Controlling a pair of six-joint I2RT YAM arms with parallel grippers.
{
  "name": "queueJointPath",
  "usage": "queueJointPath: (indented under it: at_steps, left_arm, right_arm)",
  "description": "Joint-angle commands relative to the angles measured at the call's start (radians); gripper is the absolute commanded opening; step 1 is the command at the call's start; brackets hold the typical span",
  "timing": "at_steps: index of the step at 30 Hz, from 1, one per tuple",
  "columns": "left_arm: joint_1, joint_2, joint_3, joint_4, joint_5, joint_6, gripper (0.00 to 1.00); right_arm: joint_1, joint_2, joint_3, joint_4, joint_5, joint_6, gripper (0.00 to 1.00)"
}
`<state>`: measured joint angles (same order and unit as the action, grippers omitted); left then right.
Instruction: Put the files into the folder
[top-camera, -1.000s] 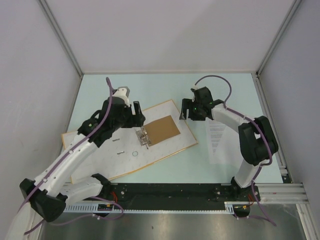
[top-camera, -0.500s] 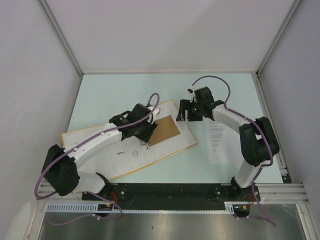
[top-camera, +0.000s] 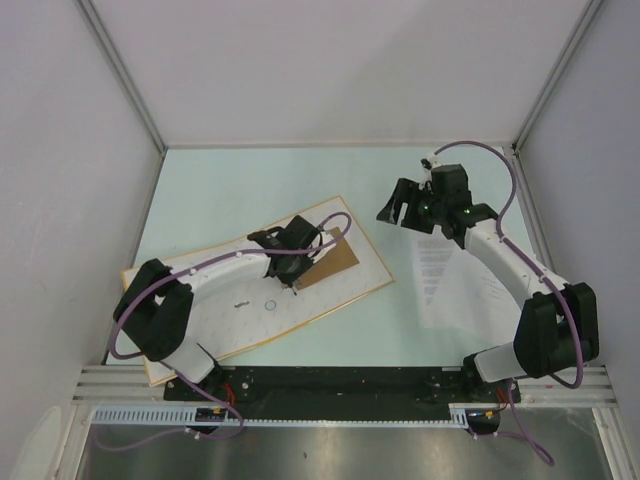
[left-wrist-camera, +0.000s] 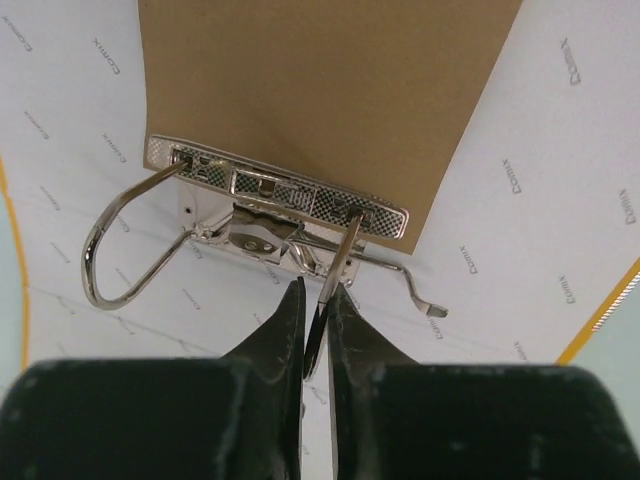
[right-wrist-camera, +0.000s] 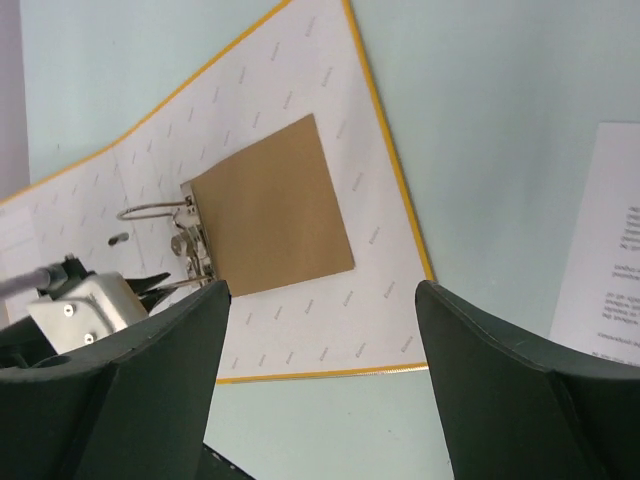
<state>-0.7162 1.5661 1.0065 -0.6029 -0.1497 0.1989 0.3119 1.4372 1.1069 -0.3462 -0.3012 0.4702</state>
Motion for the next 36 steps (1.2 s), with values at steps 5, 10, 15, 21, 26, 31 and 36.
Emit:
queueJointPath:
  at_steps: [5,10,15,21,26,31,36]
  left_arm:
    - [-0.031,-0.197,-0.166,0.264,-0.165,0.244,0.00]
    - [-0.034,-0.201,-0.207,0.308,-0.145,0.426,0.00]
    - [-0.054,-0.152,-0.200,0.296,-0.145,0.507,0.00]
    - [-0.101,-0.179,-0.255,0.341,-0.180,0.582,0.00]
    - [-0.108,-0.259,-0.324,0.365,-0.223,0.573,0.04]
    - [-0.109,-0.403,-0.177,0.200,-0.304,0.406,0.83]
    - [-0.126,-0.511,0.007,0.109,-0.163,0.196,0.96]
  right_arm:
    - [-0.034,-0.050,-0.093,-0.030,0.007,0.099,0.80]
    - [-0.031,-0.086,-0.116,-0.047,-0.024,0.090,0.79]
    - [-0.019,-0.112,-0.146,-0.060,-0.044,0.071,0.80]
    - [0.009,-0.058,-0.185,-0.020,-0.075,0.024,0.80]
    - [0.016,-0.029,-0.185,-0.027,-0.102,0.016,0.82]
    - [-0.039,-0.099,-0.173,-0.091,-0.058,0.044,0.83]
    - [-0.134,-0.175,-0.153,-0.217,0.087,0.035,0.86]
